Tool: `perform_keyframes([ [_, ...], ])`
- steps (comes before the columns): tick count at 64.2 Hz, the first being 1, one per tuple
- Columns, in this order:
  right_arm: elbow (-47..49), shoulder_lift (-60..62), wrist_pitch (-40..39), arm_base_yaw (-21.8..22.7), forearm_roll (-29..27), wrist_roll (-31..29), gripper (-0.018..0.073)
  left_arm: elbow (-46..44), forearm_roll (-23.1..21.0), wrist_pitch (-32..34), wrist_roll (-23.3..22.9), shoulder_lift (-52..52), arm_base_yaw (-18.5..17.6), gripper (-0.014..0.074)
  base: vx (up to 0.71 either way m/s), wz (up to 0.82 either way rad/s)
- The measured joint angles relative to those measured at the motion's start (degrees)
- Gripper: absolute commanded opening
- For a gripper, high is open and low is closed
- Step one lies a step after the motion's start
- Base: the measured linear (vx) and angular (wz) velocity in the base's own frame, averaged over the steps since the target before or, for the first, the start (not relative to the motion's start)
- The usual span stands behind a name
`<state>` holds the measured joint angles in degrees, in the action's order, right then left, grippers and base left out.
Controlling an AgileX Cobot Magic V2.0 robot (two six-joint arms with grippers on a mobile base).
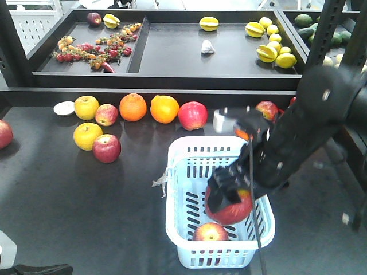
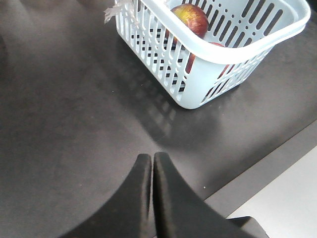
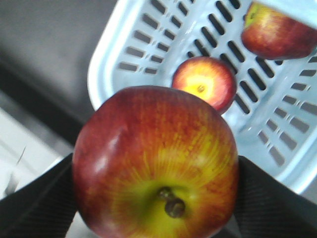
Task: Pick three apples into basket with both arms
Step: 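Carry the apple with the right gripper into the basket and release it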
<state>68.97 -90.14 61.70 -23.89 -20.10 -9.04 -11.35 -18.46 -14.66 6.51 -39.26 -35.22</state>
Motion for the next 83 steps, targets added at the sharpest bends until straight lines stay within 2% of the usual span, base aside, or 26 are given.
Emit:
perform_keyframes([
  [14, -5.0, 0.0, -10.0, 0.0, 0.8, 0.0, 0.0094, 0.0, 0.0, 0.0, 0.0, 0.0, 0.0, -0.0008, 0.00, 0.00],
  [22, -5.4, 0.0, -12.5, 0.0, 1.7, 0.0, 0.0149, 0.0, 0.0, 0.0, 0.0, 0.0, 0.0, -0.0008, 0.00, 0.00],
  [27, -5.4, 0.0, -12.9, 0.0, 2.2, 0.0, 0.0207, 0.0, 0.0, 0.0, 0.0, 0.0, 0.0, -0.0008, 0.00, 0.00],
  [42, -5.5, 0.0, -13.8, 0.0, 2.7, 0.0, 0.0460, 0.0, -0.1, 0.0, 0.0, 0.0, 0.0, -0.0008, 0.00, 0.00],
  [51, -5.5, 0.0, -14.9, 0.0, 2.7, 0.0, 0.0554, 0.0, 0.0, 0.0, 0.0, 0.0, 0.0, -0.0008, 0.00, 0.00],
  [59, -5.5, 0.0, -15.5, 0.0, 2.7, 0.0, 0.0582, 0.0, 0.0, 0.0, 0.0, 0.0, 0.0, -0.0008, 0.00, 0.00],
  [83, -5.5, 0.0, -16.0, 0.0, 3.9, 0.0, 0.0583, 0.0, 0.0, 0.0, 0.0, 0.0, 0.0, -0.0008, 0.00, 0.00],
])
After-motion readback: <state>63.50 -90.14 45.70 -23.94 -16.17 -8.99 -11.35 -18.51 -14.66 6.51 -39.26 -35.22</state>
